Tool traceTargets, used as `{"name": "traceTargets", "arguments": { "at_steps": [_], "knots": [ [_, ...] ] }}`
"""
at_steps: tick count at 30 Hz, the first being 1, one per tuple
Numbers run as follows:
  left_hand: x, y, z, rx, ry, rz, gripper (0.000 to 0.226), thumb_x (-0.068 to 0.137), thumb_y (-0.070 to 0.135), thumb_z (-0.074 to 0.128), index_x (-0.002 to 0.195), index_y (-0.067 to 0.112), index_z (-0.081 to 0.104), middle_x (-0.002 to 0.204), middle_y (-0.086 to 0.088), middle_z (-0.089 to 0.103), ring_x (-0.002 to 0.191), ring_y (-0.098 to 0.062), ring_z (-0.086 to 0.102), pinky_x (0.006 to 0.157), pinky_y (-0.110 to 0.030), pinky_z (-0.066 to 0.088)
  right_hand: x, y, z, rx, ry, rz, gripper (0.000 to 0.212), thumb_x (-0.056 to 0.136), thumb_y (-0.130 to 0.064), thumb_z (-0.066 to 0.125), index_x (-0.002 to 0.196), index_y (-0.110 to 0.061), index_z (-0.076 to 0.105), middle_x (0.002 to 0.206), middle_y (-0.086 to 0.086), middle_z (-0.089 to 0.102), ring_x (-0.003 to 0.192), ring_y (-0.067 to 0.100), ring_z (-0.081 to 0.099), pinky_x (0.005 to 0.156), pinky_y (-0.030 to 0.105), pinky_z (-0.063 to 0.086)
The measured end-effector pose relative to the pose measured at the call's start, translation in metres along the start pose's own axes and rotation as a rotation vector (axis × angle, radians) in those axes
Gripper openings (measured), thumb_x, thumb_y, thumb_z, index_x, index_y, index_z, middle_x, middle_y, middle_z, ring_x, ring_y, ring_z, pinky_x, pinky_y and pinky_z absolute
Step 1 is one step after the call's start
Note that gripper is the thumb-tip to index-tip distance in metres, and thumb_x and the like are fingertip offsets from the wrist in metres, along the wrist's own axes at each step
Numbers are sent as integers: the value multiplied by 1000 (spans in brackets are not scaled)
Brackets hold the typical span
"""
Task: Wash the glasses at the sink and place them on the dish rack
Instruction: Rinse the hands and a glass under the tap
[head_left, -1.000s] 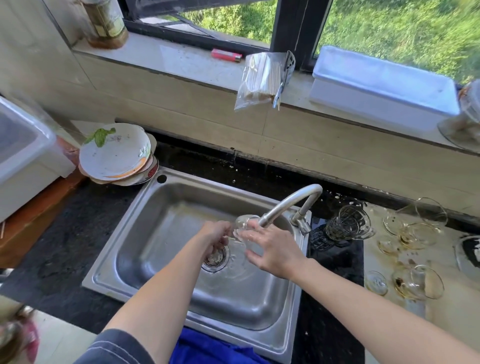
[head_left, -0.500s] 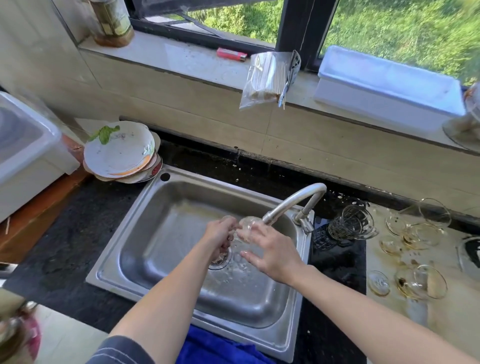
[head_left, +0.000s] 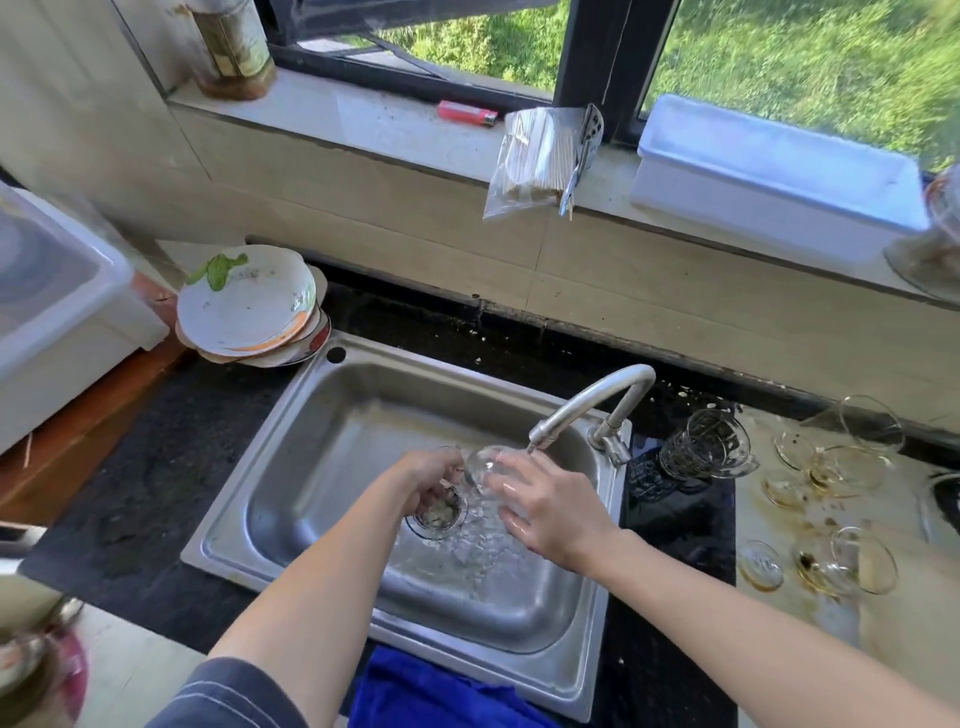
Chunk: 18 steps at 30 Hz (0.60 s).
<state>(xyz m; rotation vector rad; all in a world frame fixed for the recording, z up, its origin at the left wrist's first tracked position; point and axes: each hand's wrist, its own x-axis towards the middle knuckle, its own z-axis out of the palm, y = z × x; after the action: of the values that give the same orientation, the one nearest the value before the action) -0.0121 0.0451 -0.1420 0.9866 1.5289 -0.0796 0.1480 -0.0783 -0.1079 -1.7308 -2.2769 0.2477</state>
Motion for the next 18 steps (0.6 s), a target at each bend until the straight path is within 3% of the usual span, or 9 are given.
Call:
{"name": "traceTargets", "arguments": {
  "at_steps": [3,5,8,10,12,14,15,18],
  "knots": [
    [-2,-4,5,-74,-70,27,26,90,33,56,77,10,57,61,-6,46,43,-14,33,41,-16,28,8,-6,1,161,-88,178,23,94,-35,56,104,-23,72,115,-6,64,104,14,59,74,37,55],
    [1,-10,14,-330,-147,85,28,97,33,51,95,6,57,75,-12,56,53,-18,48,47,-24,43,12,-15,-2,416,15,452,18,92,-37,62,87,-25,75,90,-10,70,85,9,63,75,34,51],
    [1,-11,30,-609,-27,187,20,101,17,46,109,0,51,85,-19,60,55,-20,53,47,-26,45,17,-29,-6,772,158,792,28,89,-35,68,64,-23,69,60,-4,67,58,12,59,67,38,52],
    [2,-11,31,-556,88,183,14,98,11,49,103,0,54,63,-11,59,41,-14,45,35,-21,33,13,-30,-9,698,20,693,31,90,-40,66,71,-17,73,68,2,71,61,19,63,68,40,53],
    [-1,-12,25,-420,90,149,10,95,11,52,90,4,58,45,-2,55,30,-10,39,32,-16,22,7,-22,-15,443,-141,468,27,90,-47,62,91,-24,76,95,-6,74,87,12,66,79,34,52],
    [-4,-12,21,-316,4,96,15,93,17,53,82,10,59,48,-3,56,27,-8,36,35,-14,18,5,-11,-16,205,-151,250,32,91,-46,60,117,-30,69,125,-11,63,114,9,54,86,33,49],
    [-4,-10,19,-272,-22,66,18,92,24,55,79,12,58,52,-5,55,27,-8,32,36,-14,17,4,-7,-15,171,-125,186,35,91,-44,60,122,-31,67,130,-10,59,119,11,50,85,34,50],
    [-5,-7,8,-160,43,8,27,89,35,59,73,13,57,56,-5,47,32,-8,24,37,-14,18,4,-2,-22,227,-169,146,25,91,-37,60,109,-27,74,124,-10,66,117,12,57,90,37,52]
  ]
}}
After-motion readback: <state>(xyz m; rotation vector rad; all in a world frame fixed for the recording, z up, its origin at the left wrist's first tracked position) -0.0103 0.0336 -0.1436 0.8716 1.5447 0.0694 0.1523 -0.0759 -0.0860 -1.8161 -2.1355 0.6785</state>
